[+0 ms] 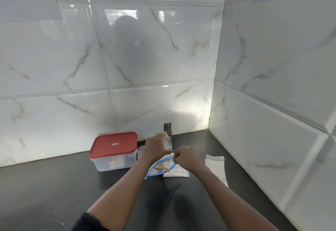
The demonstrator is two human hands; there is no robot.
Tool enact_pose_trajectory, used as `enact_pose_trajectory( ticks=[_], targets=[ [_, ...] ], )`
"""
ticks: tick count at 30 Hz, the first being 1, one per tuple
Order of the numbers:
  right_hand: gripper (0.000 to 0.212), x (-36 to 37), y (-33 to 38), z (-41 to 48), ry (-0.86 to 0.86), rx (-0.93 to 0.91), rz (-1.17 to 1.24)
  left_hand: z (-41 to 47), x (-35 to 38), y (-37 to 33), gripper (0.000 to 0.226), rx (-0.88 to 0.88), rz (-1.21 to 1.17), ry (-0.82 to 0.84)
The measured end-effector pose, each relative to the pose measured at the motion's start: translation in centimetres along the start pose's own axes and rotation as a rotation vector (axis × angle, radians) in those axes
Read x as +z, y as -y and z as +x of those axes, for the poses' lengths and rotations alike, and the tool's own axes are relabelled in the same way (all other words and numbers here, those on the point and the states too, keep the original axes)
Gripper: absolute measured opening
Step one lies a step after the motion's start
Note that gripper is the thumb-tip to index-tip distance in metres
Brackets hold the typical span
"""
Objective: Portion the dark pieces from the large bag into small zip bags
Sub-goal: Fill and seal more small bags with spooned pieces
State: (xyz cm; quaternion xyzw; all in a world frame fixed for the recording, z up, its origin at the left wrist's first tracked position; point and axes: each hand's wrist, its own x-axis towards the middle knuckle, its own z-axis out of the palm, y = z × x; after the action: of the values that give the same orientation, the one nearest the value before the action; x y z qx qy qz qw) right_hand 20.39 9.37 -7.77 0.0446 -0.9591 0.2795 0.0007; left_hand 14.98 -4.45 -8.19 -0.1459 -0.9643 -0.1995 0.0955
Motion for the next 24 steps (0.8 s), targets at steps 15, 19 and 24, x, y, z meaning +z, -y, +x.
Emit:
enact_pose_trajectory(
  ticks=[15,19,24],
  targets=[
    [0.030,4.8,2.6,0.5,-0.002,-0.016,-0.351,-2.0,-1.6,3.7,0.070,-0.168,-0.373,0.021],
    [0.034,3.5,3.3,1.6,-0.073,0.027,-0.269,-2.1,-1.8,4.3,0.076,-0.136,-0.310,0.142],
    [0.032,2.3,3.4,2.3,-0.104,0.038,-0.229,-1.4,-2.4,3.9,0.047,-0.194,-0.306,-0.079]
  ],
)
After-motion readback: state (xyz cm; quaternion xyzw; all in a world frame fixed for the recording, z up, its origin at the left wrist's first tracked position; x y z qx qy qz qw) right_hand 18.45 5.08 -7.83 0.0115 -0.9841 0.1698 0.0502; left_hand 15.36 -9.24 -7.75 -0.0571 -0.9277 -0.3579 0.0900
